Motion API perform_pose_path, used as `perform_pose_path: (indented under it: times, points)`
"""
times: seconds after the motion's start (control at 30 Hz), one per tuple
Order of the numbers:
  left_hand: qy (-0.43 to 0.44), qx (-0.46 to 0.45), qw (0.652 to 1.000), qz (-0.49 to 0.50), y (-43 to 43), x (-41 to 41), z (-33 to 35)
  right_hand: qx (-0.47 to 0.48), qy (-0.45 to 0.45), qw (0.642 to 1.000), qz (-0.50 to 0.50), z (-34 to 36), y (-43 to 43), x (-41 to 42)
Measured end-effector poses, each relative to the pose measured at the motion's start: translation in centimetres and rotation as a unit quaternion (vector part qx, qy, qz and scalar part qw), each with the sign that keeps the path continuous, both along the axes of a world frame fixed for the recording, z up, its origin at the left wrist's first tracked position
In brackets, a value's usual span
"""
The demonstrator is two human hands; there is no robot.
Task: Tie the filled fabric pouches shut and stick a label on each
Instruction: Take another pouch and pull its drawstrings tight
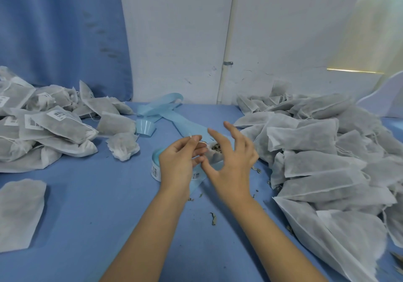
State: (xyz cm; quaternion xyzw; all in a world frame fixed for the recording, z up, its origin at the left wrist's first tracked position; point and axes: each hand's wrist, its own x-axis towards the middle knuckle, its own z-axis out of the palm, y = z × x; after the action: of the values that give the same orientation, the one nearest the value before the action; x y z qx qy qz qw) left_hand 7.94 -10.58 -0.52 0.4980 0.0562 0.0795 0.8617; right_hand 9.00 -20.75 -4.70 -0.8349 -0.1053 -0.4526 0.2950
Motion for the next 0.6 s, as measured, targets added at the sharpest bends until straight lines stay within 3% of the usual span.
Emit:
perform_pose_path:
  times: [0.43,0.6]
  points:
    - [-0.001,0.096,0.995,-0.001,0.38,0.04,-0.12,-0.011,-0.071,0.997,-0.037,-0.39,0.23,0.07]
    - [-0.021,0.031,0.999,-0.033,0.44,-0.08,0.07,-0.005,-0.06,0.998,-0.033,-0.23,0.32,-0.1]
